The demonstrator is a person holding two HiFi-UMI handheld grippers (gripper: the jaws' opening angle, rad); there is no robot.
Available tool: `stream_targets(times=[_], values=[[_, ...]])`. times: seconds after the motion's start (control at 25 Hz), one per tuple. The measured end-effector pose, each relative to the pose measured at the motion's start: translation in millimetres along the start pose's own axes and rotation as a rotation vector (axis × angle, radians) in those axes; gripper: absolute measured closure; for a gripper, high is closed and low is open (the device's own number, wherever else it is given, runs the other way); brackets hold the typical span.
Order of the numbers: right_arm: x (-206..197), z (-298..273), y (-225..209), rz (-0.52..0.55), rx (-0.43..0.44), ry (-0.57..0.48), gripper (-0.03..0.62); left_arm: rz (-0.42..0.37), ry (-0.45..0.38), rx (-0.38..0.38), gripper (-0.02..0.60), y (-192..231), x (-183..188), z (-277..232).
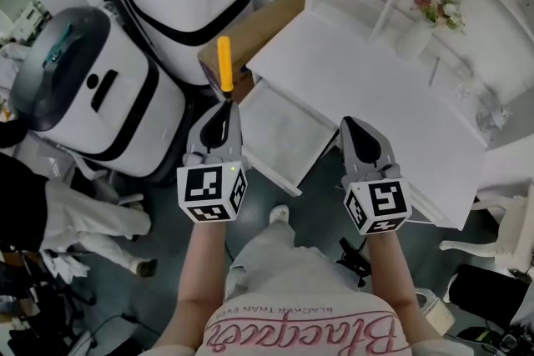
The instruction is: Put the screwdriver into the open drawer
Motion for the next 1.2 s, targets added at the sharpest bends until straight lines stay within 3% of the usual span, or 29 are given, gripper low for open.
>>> stream_targets(times=[0.48,0.88,1.2], values=[[-43.9,-54.4,-9.0,-0.035,-0.025,0.12,0.593,0.06,0.115,-0.038,0.552,23.1,-52.2,-58.1],[-78.9,-53.2,-15.3,-0.076,-0.031,0.199,0.592,0.15,0.255,-0.064,0.552,5.7,-110.3,-55.9],[-97.9,-45.6,-27.2,-0.106,-0.013,0.251,0.592,0.188,0.378,-0.033,0.552,-12.8,-144.5,-51.0]])
Point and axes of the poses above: the fingertips, and each gripper's own axes: z backward along the fingers, y to its left, x out of its top, the point moved 4 cm from there along z, backward along the fingers, and after that the axes turned 12 degrees about -y, right-handed, at the moved point
